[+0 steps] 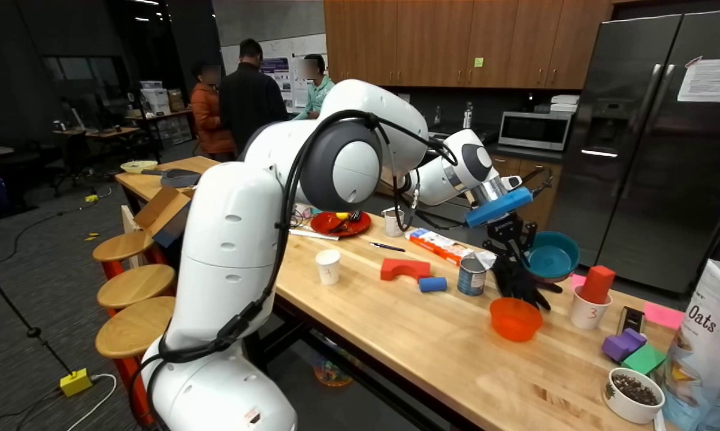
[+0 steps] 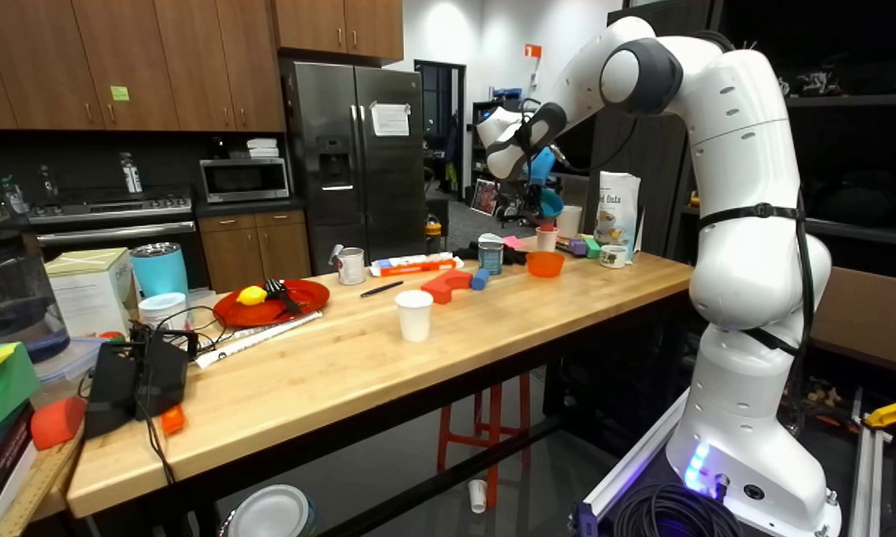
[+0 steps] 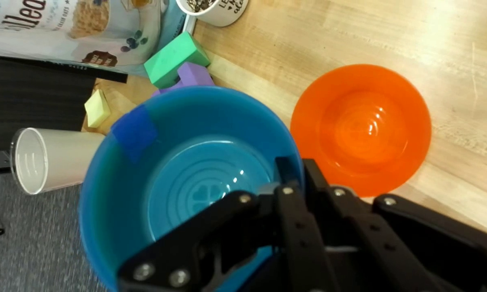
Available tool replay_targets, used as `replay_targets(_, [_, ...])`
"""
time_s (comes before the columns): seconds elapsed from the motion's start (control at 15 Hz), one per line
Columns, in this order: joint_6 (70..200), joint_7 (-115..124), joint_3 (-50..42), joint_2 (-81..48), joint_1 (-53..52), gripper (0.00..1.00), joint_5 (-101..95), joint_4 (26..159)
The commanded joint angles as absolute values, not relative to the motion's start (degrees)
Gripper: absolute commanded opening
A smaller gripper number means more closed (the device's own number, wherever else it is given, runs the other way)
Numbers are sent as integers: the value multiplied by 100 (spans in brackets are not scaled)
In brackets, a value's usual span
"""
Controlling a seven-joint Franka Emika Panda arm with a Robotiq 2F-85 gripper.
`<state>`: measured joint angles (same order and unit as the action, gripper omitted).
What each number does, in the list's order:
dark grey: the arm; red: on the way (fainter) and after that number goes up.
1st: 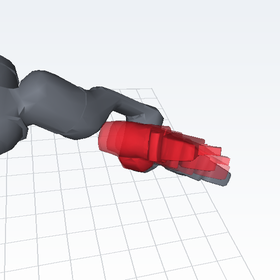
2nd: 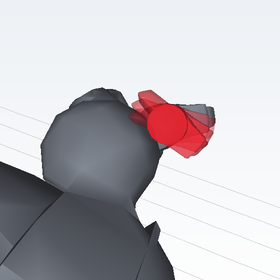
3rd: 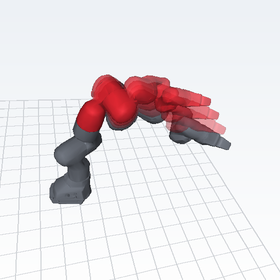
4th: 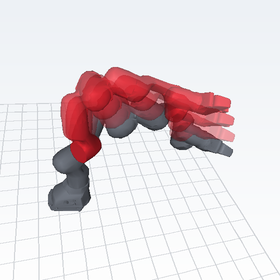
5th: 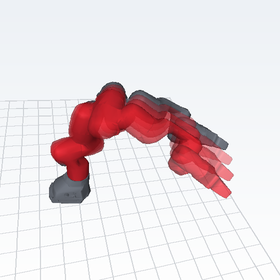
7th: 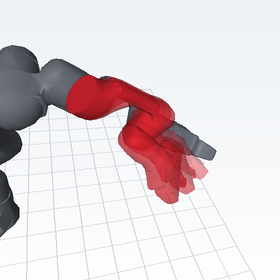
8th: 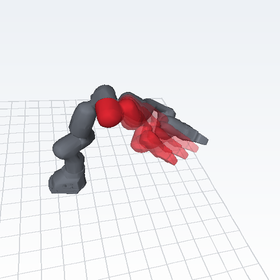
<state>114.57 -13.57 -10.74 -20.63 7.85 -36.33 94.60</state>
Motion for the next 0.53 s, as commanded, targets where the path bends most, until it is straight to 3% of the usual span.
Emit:
replay_targets(0.0, [11508,-1401,-975,-2070,805,2,-3617,9474])
replay_targets(0.47, [11363,-1533,-694,-2072,709,2,-3462,9711])
